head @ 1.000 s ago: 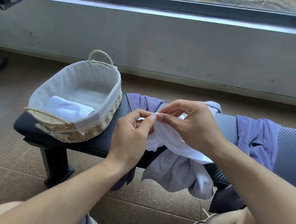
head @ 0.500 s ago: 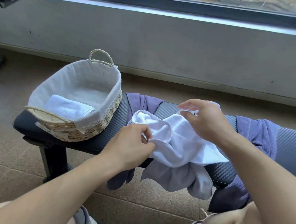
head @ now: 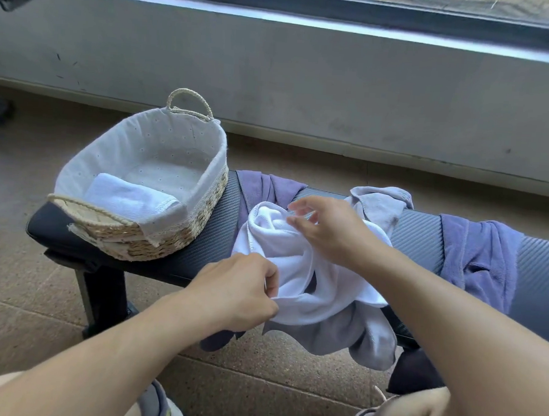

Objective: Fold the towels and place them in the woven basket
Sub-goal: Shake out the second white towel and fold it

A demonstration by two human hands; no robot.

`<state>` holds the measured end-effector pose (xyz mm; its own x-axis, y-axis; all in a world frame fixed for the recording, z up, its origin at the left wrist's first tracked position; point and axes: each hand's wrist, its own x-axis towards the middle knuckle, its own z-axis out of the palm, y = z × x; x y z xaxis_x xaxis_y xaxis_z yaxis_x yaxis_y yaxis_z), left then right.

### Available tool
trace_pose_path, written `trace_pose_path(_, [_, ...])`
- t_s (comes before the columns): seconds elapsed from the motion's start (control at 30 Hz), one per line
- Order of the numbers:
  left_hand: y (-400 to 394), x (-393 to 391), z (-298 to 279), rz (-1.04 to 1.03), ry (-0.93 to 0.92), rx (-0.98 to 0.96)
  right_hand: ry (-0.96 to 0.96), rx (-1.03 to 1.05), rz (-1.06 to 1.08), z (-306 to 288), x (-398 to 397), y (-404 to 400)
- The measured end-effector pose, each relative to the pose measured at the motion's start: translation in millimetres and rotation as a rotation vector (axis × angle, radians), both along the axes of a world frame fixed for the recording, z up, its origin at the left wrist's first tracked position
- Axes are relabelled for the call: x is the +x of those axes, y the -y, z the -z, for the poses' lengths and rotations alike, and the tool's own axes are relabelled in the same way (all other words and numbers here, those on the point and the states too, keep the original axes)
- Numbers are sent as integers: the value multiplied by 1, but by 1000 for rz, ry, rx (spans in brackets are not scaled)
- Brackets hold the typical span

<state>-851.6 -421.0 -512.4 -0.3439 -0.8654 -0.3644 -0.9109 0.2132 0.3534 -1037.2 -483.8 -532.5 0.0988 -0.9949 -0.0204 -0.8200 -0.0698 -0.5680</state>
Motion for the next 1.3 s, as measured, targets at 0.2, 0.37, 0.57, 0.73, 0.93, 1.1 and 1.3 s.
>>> trace_pose_path(0.2, [3, 3, 1, -21, -58, -50, -72, 69, 49, 12, 10, 22])
trace_pose_path(0.37, [7, 8, 2, -174, -371, -150, 12, -127, 199, -6, -1, 24])
trace_pose_path(0.57, [32, 32, -21, -456, -677, -418, 110, -328, 471, -42, -55, 16])
trace_pose_path(0.73, [46, 52, -22, -543, -695, -468, 78, -312, 433, -55, -76, -4])
trace_pose_path(0.93, [41, 58, -26, -577, -831, -431, -45, -55, 154, -64, -79, -27])
trace_pose_path(1.1, [33, 61, -27, -607, -962, -239, -185, 103, -21, -74, -94, -43])
trace_pose_path(1.3, [32, 69, -66, -659, -1412, 36, -362, -94, -123, -100, -123, -68])
